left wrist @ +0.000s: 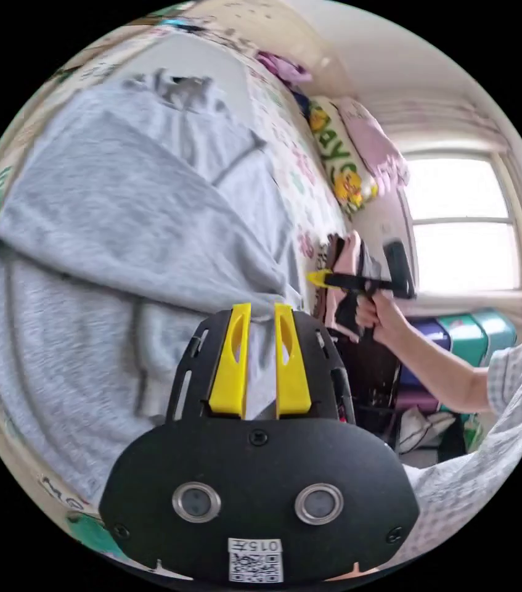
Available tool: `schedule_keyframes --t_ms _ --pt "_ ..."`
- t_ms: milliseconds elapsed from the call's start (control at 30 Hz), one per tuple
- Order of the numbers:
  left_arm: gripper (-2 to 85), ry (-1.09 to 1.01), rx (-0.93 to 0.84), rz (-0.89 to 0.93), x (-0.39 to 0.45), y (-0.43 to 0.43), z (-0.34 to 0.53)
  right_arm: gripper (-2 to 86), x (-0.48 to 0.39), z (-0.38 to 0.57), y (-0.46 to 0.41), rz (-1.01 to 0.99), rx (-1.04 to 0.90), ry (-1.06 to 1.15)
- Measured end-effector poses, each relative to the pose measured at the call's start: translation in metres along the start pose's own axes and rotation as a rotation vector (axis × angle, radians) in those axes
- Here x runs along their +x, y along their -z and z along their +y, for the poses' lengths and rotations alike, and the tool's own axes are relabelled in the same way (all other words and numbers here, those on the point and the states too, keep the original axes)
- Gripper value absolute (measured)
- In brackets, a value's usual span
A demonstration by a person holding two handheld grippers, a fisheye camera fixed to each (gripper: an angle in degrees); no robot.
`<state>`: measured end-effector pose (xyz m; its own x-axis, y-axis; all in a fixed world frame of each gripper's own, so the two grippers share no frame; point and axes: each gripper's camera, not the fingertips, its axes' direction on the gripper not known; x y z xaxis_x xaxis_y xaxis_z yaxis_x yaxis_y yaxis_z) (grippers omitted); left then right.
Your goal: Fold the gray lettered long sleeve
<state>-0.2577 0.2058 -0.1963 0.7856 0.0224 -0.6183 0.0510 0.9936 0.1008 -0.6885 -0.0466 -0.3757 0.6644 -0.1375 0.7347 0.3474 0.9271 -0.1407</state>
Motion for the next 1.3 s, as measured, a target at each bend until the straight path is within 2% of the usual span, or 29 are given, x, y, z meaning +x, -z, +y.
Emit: schedule_keyframes --t_ms 133,233,300,567,867,1067,1200,1300 --pt "8.2 -0.016 -0.042 -0.083 0.014 -0.057 -0.018 9.0 -0.018 -0.022 -0.041 0.053 -0.095 0.05" --pt "7.7 0.002 -0.087 -0.153 0.008 -0.082 -0.023 5.4 -0.036 -0.025 -0.07 0.12 -0.179 0.096" --pt "7.0 0.022 -0.123 -0.169 0.002 -0.092 -0.021 1.8 -0.053 -0.018 -0.076 0.183 -0.171 0.141" --pt "6.0 0.122 -0.163 -0.149 -0.019 -0.085 -0.024 -0.3 -0.093 0.018 -0.123 0.375 -0.123 0.186" --pt "5.9 0.086 -0.184 -0.127 -0.041 -0.068 -0.035 -0.2 -0.09 0.043 -0.166 0.274 -0.152 0.086" --pt "5.6 0.13 -0.103 -0.026 -0.07 -0.003 -0.032 2.4 -0.085 0.065 -0.173 0.146 -0.192 0.052" --pt "5.5 0.307 0.053 -0.017 -0.131 0.094 -0.013 5.3 -0.091 0.09 -0.147 0.13 -0.059 -0.068" --pt "5.4 0.474 0.211 -0.044 -0.187 0.171 0.007 5.9 -0.127 0.097 -0.131 0.118 0.068 -0.063"
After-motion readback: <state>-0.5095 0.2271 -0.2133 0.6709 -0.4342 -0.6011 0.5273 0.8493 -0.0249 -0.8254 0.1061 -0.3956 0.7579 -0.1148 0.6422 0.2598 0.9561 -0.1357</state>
